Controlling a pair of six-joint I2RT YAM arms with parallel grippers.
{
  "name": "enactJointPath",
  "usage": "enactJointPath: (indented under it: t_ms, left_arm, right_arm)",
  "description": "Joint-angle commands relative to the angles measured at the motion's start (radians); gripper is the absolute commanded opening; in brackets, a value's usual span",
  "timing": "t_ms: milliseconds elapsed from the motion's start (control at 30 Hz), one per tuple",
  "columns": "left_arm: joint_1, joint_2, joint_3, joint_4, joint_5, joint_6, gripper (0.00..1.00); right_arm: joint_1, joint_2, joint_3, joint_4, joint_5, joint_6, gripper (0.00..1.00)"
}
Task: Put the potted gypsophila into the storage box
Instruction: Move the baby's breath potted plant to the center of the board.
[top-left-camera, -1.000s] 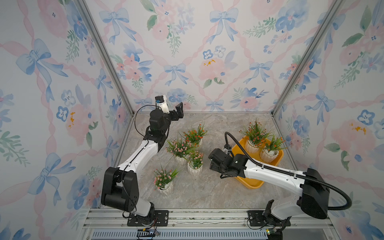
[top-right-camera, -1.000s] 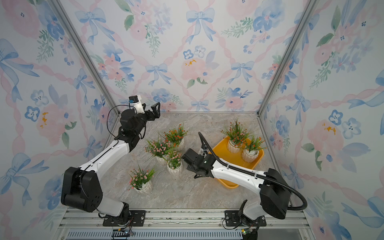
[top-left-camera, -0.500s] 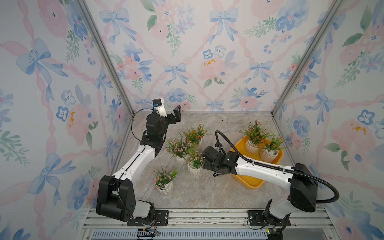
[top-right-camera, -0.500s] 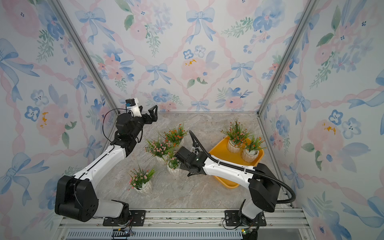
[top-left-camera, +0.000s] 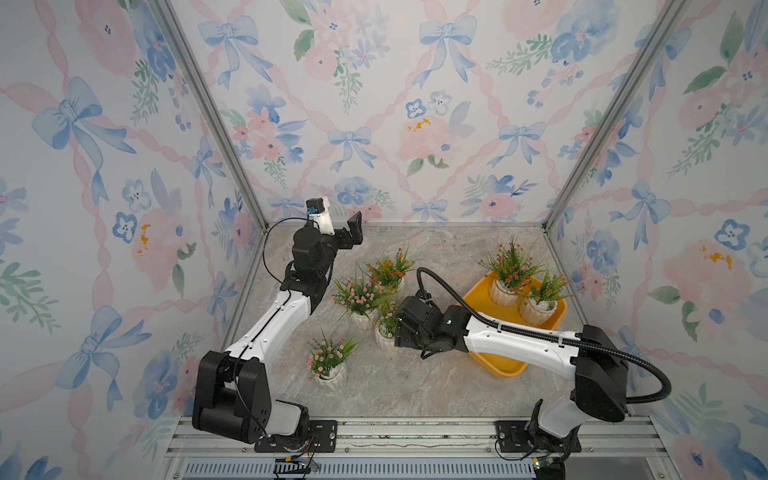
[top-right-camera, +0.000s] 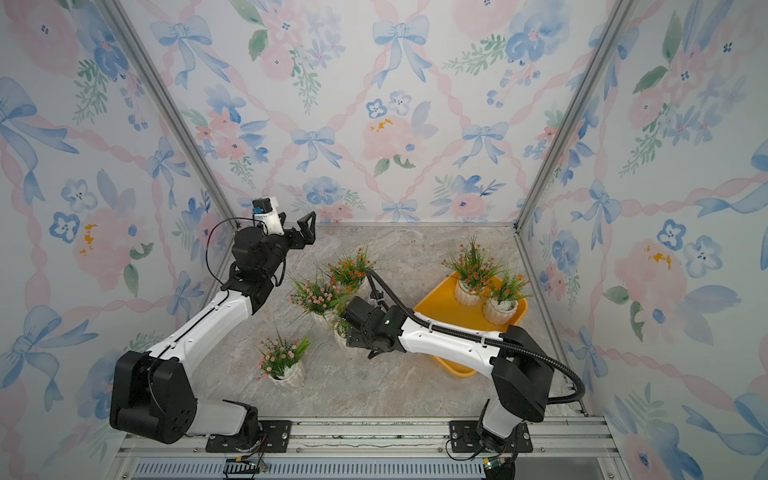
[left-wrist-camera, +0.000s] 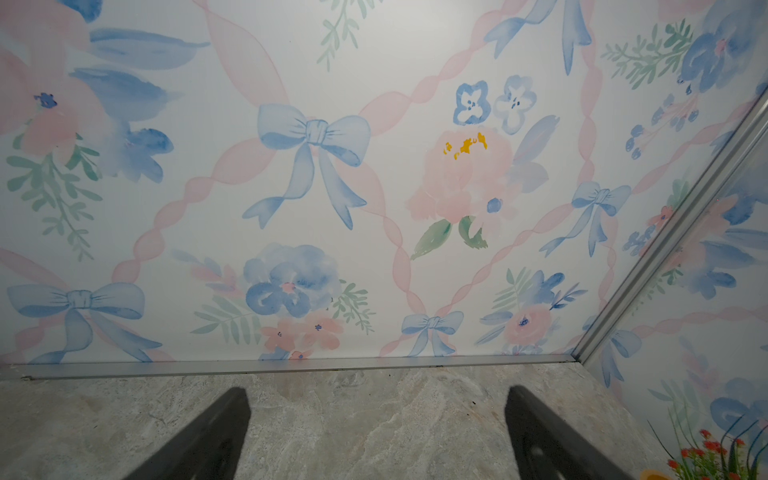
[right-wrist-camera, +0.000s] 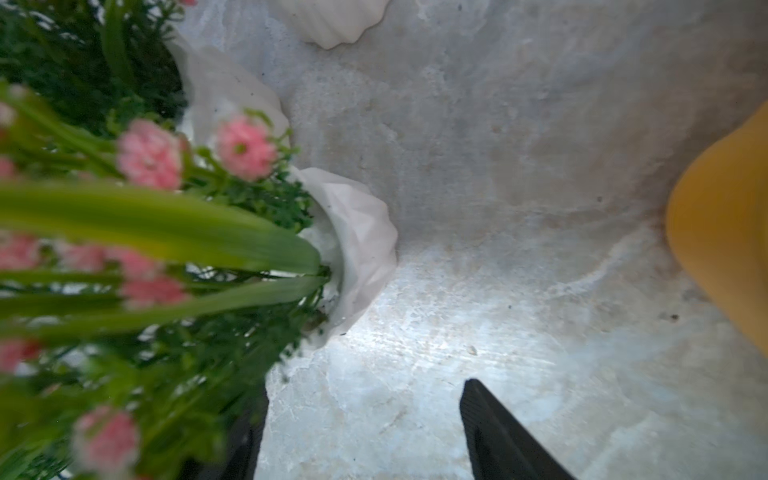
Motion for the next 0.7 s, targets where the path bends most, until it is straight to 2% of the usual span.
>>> enactJointPath:
  t_ms: [0, 133, 233, 467, 667]
  left_arm:
    - [0.009, -0.02, -0.003, 0.004, -0.007, 0.023, 0.98]
    - [0.009, -0.017, -0.003, 0.004, -0.003, 0.019, 0.98]
    - [0.01, -0.023, -0.011, 0.005, -0.006, 0.02, 0.98]
    - [0.011, -0.033, -0.023, 0.004, -0.011, 0.017, 0.98]
    - [0.011, -0.041, -0.021, 0.004, -0.02, 0.001, 0.98]
  right_arm:
    - [0.008, 0.078, 0.065, 0.012, -0.053, -0.054, 0.76]
    - [0.001, 0.159, 0.128, -0.07, -0.037, -0.053, 0.75]
    - [-0.013, 0.17, 0.113, -0.065, -0.038, -0.036, 0.73]
    - [-0.067, 0.076, -0.048, 0.001, 0.001, -0.015, 0.73]
    - [-0.153, 0.035, -0.097, -0.018, -0.001, -0.112, 0.73]
